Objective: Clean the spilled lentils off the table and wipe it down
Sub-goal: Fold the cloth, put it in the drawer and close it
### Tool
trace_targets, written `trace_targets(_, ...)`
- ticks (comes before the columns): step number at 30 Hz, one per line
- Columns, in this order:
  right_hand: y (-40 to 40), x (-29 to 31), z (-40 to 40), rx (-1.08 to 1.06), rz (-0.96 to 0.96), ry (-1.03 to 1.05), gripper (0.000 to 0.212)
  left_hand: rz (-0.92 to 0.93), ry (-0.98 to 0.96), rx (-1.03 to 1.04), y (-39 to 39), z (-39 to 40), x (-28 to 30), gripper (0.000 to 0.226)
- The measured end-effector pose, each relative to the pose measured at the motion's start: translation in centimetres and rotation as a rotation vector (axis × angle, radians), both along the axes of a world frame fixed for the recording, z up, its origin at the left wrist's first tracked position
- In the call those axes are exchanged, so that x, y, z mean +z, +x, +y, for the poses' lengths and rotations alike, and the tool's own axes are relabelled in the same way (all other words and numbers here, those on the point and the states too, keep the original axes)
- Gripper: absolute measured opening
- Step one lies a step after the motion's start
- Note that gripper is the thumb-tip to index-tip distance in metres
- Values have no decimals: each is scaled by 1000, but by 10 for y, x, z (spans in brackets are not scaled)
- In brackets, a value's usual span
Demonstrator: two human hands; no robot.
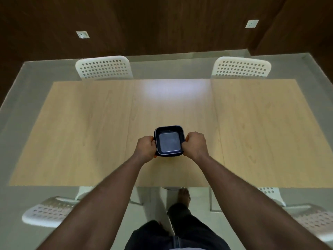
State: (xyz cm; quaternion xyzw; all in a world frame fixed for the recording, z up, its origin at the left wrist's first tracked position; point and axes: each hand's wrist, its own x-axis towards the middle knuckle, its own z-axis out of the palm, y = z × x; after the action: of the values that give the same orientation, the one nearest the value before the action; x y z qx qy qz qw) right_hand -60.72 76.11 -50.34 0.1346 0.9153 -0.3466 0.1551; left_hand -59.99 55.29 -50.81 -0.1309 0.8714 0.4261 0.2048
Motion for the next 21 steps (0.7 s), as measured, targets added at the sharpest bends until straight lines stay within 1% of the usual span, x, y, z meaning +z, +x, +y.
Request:
trace_targets(6,-55,-8,5,-33,14,-53,7,-9,-114,26,-52,-4,-13,27)
trace_targets(11,-89,-9,18,-128,-1,-64,11,-46,-223,24,-85,-20,-30,24)
trace_targets(15,-102,-13,32,-190,-37,-49,14,-70,-241,8,-100,-29,-39,22)
trace_targets(18,-111,-26,39,-207,-60,-22,9,-82,-251,25,-110,-35,-48,20)
trace_targets(21,-115,-41,47,-219,-82,-4,6,-36,-254,39,-115,-34,-47,16)
